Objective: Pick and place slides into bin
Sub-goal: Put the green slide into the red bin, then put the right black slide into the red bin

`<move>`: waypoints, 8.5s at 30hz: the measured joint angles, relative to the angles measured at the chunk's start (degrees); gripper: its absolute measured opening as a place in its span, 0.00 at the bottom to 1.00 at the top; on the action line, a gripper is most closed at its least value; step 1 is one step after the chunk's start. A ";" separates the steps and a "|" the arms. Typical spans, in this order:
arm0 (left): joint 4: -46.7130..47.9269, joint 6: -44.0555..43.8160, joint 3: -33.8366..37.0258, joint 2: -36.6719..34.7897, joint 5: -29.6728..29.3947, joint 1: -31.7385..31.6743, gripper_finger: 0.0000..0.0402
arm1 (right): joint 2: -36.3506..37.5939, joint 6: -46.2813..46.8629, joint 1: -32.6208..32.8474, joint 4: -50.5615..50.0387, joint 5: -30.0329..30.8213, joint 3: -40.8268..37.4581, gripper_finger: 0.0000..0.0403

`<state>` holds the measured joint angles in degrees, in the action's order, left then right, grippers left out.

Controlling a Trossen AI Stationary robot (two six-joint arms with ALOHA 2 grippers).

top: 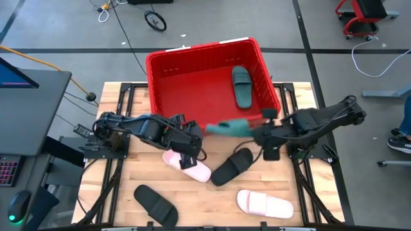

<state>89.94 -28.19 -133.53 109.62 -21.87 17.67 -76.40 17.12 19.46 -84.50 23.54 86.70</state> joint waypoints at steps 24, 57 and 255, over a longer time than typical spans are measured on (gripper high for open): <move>-9.65 -1.73 0.00 0.09 -0.34 -9.16 0.45 | -21.01 0.53 -47.76 26.60 -3.35 0.00 0.18; -9.06 -1.12 0.00 0.11 -0.26 -9.09 0.31 | -27.58 8.20 -49.27 44.10 -6.81 0.04 0.45; -39.86 -39.72 2.16 4.63 6.43 13.66 0.21 | 6.89 45.29 -1.29 105.50 -40.28 -62.96 0.02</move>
<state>50.08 -67.91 -131.37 114.26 -15.44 31.33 -69.51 62.40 18.17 21.00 -16.74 23.73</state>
